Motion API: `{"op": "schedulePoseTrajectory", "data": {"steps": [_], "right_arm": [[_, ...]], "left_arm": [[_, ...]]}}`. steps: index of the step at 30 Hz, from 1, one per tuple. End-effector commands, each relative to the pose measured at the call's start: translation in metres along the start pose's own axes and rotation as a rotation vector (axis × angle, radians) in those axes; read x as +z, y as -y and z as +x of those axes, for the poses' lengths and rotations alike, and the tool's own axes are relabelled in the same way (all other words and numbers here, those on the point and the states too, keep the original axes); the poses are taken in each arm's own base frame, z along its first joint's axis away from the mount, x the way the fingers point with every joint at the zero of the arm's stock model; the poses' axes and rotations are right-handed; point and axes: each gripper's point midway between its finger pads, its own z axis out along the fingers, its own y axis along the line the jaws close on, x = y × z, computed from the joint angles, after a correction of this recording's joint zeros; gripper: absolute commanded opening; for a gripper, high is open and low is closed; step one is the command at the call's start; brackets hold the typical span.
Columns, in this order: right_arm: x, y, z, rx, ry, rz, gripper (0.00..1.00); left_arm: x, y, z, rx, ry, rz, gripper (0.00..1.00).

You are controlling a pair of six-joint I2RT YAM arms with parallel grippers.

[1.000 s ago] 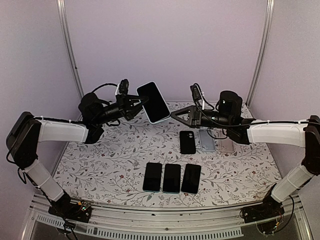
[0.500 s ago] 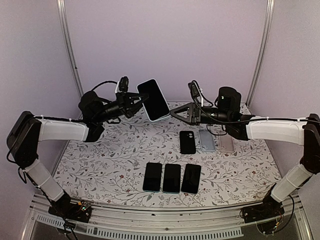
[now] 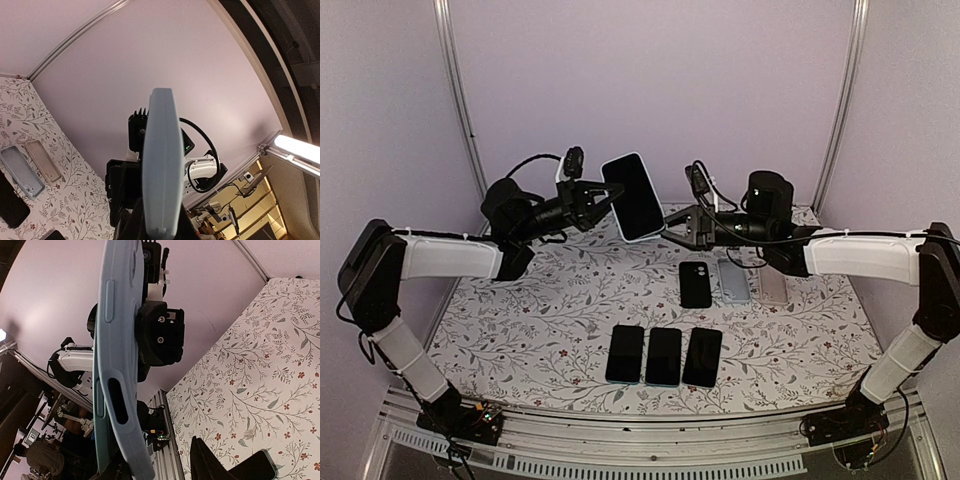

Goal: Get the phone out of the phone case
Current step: Remove the corner of the phone case from the bottom right corner of the phone case.

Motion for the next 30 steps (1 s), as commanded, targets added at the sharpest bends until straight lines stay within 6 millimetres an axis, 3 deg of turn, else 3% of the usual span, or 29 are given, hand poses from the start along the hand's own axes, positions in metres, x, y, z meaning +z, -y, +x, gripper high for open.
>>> {"op": "schedulePoseTrajectory", "data": {"steps": [1,5,9,16,22,30], "right_arm": [[0.016,0.007,0.012,0.061,-0.044,-0.008,0.39],[0.021,-0.002,0.009,0.073,-0.045,-0.057,0.39],[0.024,-0.001,0.007,0.065,-0.03,-0.043,0.29],[0.017,0.035,0.009,0.045,0.025,0.141,0.12],[0.004,0.055,0.001,-0.015,0.078,0.306,0.09],[-0.009,0.066,-0.004,-0.053,0.111,0.417,0.08]], "left_arm": [[0.023,0.059,0.018,0.09,-0.064,0.195,0.0],[0.027,0.051,0.023,0.073,-0.071,0.19,0.0],[0.031,0.046,0.025,0.04,-0.08,0.18,0.0],[0.036,0.036,0.026,-0.06,-0.1,0.152,0.0],[0.038,0.034,0.028,-0.12,-0.12,0.144,0.0],[0.041,0.032,0.031,-0.145,-0.14,0.135,0.0]]}}
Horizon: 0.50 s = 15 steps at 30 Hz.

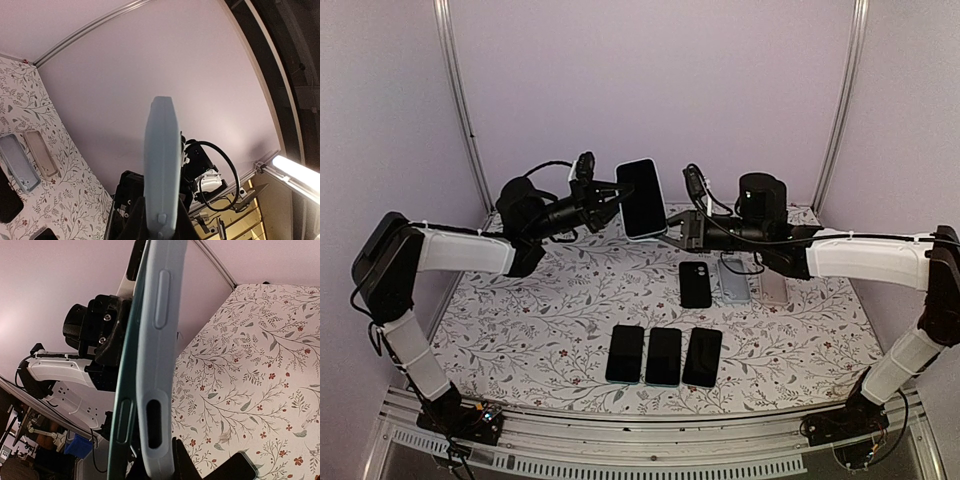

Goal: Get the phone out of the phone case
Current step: Remove the corner of the phone case from the bottom right corner of the phone case.

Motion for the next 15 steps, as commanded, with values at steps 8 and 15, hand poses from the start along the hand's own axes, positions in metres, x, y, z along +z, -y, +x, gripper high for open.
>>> {"op": "schedulePoseTrajectory", "data": {"steps": [8,15], "right_arm": [[0.0,0.034,-0.003,-0.002,0.026,0.141,0.15],[-0.007,0.013,-0.015,0.077,0.02,-0.034,0.35]], "left_arm": [[0.027,0.05,0.05,-0.008,-0.215,0.143,0.0],[0.027,0.039,0.062,0.014,-0.29,0.1,0.0]]}}
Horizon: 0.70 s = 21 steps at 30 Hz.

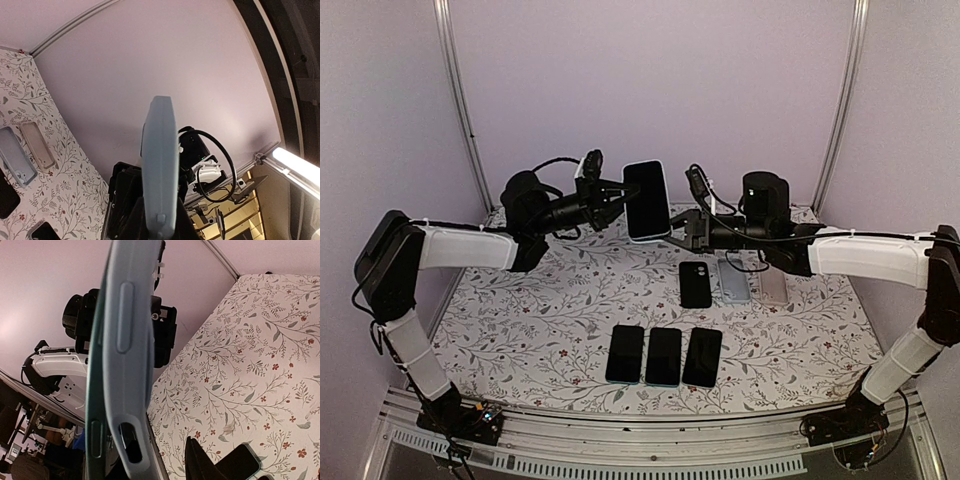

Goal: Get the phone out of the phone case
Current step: Remove the corner of the phone case from the bottom right corner of the phone case.

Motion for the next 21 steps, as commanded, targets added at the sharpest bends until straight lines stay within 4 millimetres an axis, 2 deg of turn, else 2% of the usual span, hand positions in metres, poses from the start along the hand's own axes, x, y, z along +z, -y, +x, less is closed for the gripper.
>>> {"op": "schedulePoseTrajectory", "data": {"steps": [1,8,13,21], "right_arm": [[-0.002,0.006,-0.019,0.046,0.054,-0.035,0.37],[-0.005,-0.002,-0.028,0.1,0.065,-0.121,0.42],[-0.004,0.006,-0.032,0.134,0.081,-0.131,0.42],[-0.002,0.004,-0.042,0.157,0.104,-0.173,0.38]], "left_arm": [[0.022,0.037,0.057,0.036,-0.233,0.096,0.0],[0.023,0.022,0.065,0.054,-0.286,0.016,0.0],[0.023,0.016,0.073,0.054,-0.318,-0.008,0.0],[0.023,0.005,0.078,0.036,-0.34,-0.033,0.01]]}}
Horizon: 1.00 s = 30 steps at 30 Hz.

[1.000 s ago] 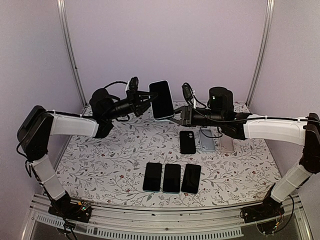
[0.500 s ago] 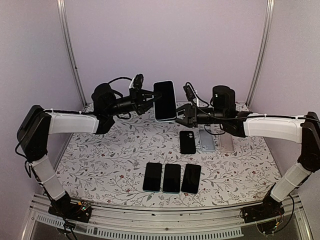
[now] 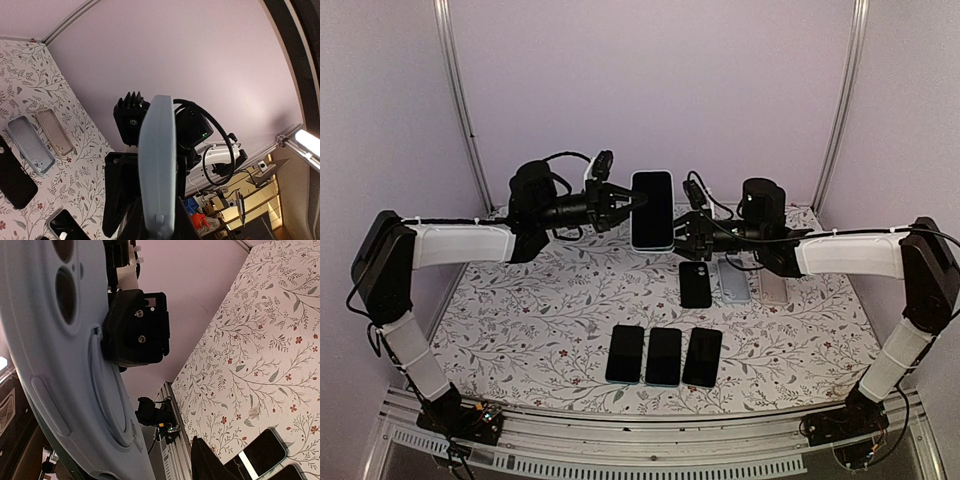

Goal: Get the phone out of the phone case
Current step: Remove the corner of the phone case from the bottom right corner of the phone case, then pass from the left arm to the right, then remove the phone case from the phone.

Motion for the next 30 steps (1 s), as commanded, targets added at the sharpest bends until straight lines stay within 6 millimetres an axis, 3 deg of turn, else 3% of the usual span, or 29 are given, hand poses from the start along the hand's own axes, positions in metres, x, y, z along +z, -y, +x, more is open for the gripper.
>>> {"op": "schedulePoseTrajectory", "data": {"steps": [1,8,12,19,25,30], "right_arm": [[-0.006,-0.021,-0.047,-0.069,0.173,-0.058,0.35],[-0.007,-0.023,-0.047,-0.059,0.172,-0.072,0.12],[-0.008,-0.021,-0.045,-0.06,0.175,-0.069,0.05],[-0.011,-0.021,-0.046,-0.069,0.189,-0.064,0.01],[-0.013,-0.023,-0.053,-0.102,0.229,-0.068,0.0],[-0.014,-0.03,-0.064,-0.155,0.285,-0.092,0.0]], "left_arm": [[0.019,0.024,0.059,-0.031,-0.221,0.074,0.04],[0.02,0.025,0.049,-0.026,-0.186,0.061,0.27],[0.018,0.027,0.041,-0.019,-0.157,0.05,0.42],[0.002,0.028,0.026,-0.002,-0.088,0.004,0.66],[-0.011,0.019,0.025,-0.008,-0.056,-0.075,0.76],[-0.024,0.017,0.029,-0.02,-0.04,-0.097,0.78]]}}
